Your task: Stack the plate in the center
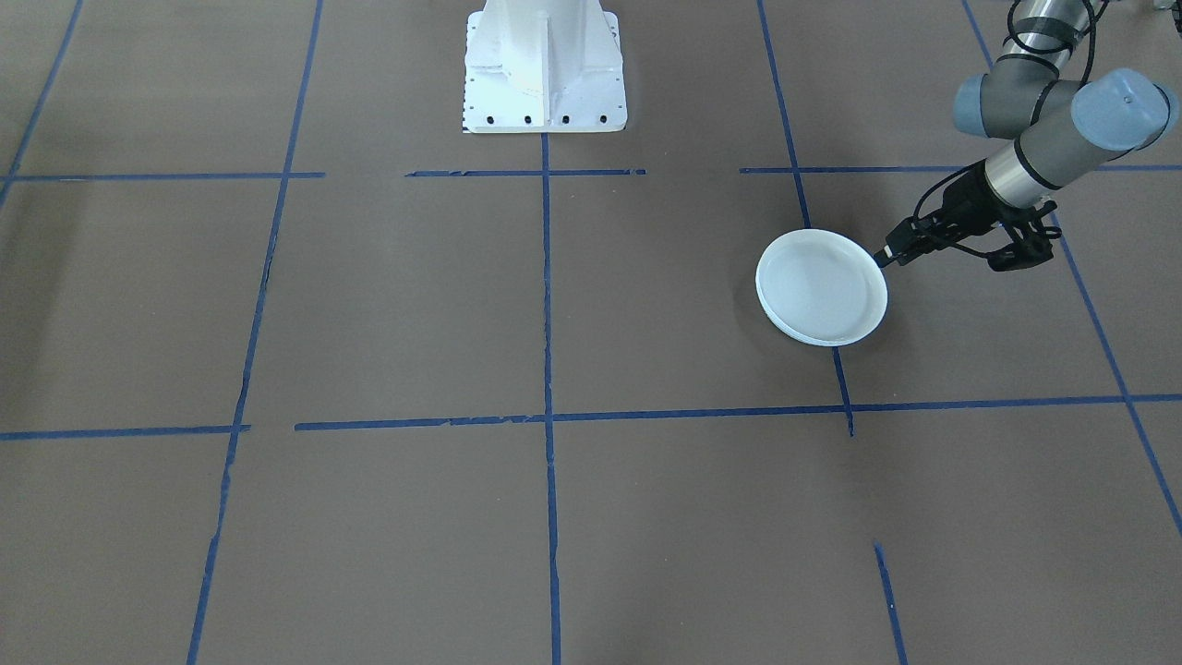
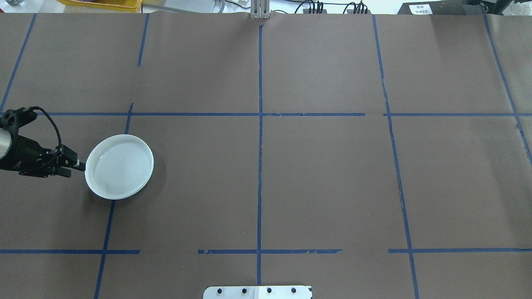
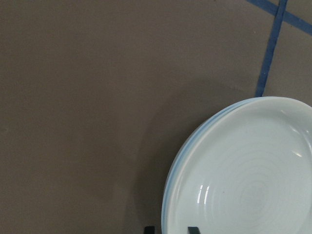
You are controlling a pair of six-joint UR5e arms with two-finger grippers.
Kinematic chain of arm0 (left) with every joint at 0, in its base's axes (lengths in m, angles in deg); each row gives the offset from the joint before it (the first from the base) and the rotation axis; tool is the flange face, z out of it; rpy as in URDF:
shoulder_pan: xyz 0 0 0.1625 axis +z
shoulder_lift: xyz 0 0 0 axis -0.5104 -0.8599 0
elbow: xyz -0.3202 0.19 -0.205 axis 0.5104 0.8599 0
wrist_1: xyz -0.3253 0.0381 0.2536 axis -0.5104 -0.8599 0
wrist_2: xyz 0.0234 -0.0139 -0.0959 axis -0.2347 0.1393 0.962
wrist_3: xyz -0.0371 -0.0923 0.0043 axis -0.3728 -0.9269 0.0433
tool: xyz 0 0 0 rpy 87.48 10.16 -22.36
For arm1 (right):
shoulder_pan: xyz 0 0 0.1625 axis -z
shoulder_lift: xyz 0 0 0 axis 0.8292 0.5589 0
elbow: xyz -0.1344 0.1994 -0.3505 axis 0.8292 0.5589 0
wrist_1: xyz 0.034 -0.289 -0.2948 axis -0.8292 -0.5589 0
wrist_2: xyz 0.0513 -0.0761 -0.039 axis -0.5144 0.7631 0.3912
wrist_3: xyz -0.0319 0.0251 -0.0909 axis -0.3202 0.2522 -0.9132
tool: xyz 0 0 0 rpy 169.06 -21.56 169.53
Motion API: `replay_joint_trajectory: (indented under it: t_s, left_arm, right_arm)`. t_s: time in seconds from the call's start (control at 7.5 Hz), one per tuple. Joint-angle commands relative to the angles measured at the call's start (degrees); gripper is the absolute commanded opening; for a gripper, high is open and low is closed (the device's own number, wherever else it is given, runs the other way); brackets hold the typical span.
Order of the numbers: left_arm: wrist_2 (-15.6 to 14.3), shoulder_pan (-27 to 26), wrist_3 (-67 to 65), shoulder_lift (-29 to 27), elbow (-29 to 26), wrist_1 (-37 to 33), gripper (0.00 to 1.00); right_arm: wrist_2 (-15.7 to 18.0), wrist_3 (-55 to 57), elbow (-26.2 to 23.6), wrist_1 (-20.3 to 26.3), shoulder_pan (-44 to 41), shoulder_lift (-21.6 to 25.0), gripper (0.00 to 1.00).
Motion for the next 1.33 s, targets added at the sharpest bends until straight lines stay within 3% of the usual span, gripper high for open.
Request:
replay_joint_trajectory:
  t_s: [0.0,0.13,0.27,0.4,0.53,0.8,1.07,1.2]
  left_arm:
    - [2.8,-8.1,15.0,4.0,0.1,0.6,1.00]
    - [2.7,-11.9,26.6,6.3,-0.8,1.9,1.00]
    - [2.3,-16.5,38.6,7.2,-0.8,8.1,1.00]
    - [1.7,-21.2,51.6,7.1,-0.6,15.6,1.00]
    - [-0.7,-26.6,64.5,7.0,-0.7,23.6,1.00]
    - [-1.4,-36.4,85.4,4.2,0.3,45.2,1.00]
    - [-0.9,-40.7,88.2,-1.6,0.2,58.3,1.00]
    - [-0.4,-40.8,88.0,-1.4,0.3,58.7,1.00]
  right_arm:
    - [-0.1,0.0,0.0,0.0,0.0,0.0,1.00]
    - [0.0,-0.1,0.0,0.0,0.0,0.0,1.00]
    - [-0.1,0.0,0.0,0.0,0.0,0.0,1.00]
    - [0.0,0.0,0.0,0.0,0.0,0.0,1.00]
    - [0.0,0.0,0.0,0.0,-0.1,0.0,1.00]
    - [-0.1,0.0,0.0,0.0,0.0,0.0,1.00]
    - [-0.1,0.0,0.0,0.0,0.0,0.0,1.00]
    - [0.0,-0.1,0.0,0.0,0.0,0.0,1.00]
